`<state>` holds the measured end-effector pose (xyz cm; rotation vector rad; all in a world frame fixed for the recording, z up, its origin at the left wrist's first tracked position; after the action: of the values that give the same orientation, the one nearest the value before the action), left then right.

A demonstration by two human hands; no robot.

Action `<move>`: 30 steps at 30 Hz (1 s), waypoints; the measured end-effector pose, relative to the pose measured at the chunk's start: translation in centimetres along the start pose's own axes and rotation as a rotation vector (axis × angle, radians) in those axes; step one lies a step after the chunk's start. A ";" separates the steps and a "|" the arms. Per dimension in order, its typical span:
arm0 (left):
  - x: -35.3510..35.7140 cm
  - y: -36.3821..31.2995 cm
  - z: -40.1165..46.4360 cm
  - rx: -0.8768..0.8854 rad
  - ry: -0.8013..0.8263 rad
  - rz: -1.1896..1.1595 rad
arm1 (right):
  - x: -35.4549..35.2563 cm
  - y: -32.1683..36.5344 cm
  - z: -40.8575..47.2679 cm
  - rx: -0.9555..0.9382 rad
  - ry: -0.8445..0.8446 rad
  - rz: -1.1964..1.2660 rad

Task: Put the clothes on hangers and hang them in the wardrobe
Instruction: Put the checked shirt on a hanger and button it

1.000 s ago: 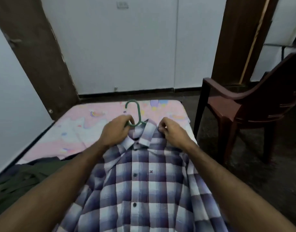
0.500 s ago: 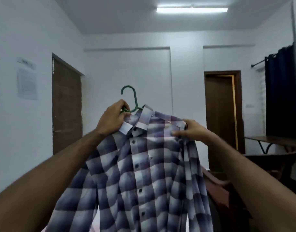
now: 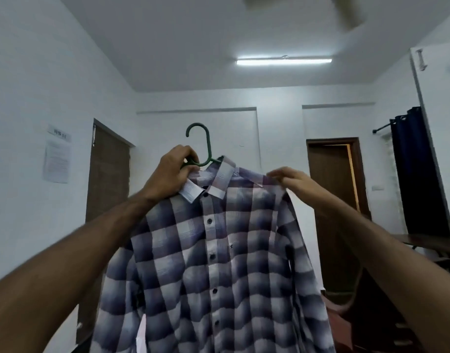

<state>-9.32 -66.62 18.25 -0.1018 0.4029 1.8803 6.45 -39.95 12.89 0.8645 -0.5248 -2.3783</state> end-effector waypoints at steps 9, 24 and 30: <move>4.9 -5.8 -1.0 0.116 0.093 -0.079 | 5.7 5.0 2.8 -0.058 0.070 -0.045; 6.7 -1.4 -5.6 -0.278 0.410 -0.217 | 6.3 3.5 2.8 -0.110 -0.130 0.008; 6.6 0.9 -7.9 -0.259 0.486 -0.206 | 1.5 1.1 2.4 -0.038 -0.293 0.006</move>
<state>-13.40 -63.50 9.23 -0.7567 0.4541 1.6838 4.27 -41.35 14.49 0.4982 -0.5918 -2.5149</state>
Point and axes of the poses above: each hand's wrist, its own z-axis towards the middle knuckle, its own x-axis out of the palm, y = z × x, the point moved 6 cm from there along z, towards the middle knuckle, and after that the axes turned 8 degrees about z, right-handed, at the moved point
